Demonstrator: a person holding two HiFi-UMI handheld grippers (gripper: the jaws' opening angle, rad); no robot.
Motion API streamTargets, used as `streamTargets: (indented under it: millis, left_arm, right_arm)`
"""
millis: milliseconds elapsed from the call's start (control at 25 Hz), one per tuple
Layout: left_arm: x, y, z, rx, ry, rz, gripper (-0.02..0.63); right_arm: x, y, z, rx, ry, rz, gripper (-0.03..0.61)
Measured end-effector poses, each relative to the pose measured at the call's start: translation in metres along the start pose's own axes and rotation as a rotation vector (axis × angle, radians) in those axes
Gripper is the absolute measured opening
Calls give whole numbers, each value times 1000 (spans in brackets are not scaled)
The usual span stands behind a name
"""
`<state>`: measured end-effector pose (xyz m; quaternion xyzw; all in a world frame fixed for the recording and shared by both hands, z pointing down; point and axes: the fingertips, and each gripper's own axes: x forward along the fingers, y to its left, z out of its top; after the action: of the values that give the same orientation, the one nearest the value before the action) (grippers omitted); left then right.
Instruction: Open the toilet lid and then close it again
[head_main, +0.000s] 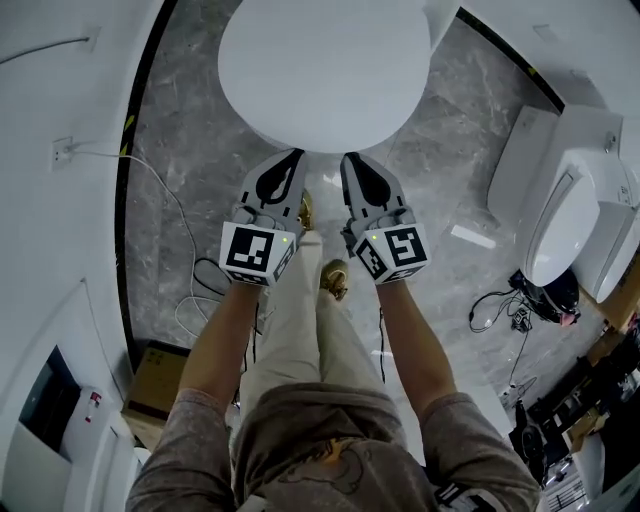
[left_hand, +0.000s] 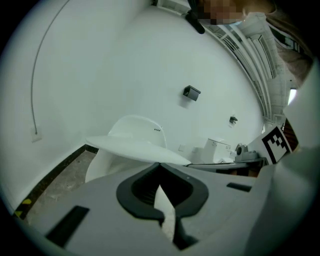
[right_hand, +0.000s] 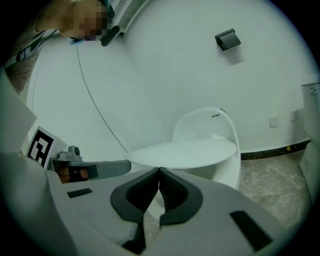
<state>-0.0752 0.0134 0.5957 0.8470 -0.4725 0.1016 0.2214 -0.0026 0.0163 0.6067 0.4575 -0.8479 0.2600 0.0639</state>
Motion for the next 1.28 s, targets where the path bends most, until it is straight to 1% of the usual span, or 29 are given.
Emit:
streamTargets:
  millis: [200,320,440,640,800,1000,1280]
  left_arm:
    - [10,-15,82,60,-33,-47,9]
    - [25,-22,133,80,-71,-66,9]
    - [39,-27,171,99,-90,-77,9]
    - [63,-29,214,99,-91,-80,9]
    - [85,-28,245,82,-86,-64,9]
    - [114,-26,279,77,-56,-65,9]
    - [160,-22,323,81,-48,-61,9]
  right_arm:
    - [4,-11,74,46,-47,-66,26]
    - [13,-19,121,43,-72,-83,26]
    - [18,-25,158,40,-76,-91,26]
    - [21,-39,201,37,-72,-94,26]
    - [29,-53,230,41,-37,-95,26]
    - [37,-72,265,25,-5,-88,26]
    - [59,-103,311,26,8,-103,26]
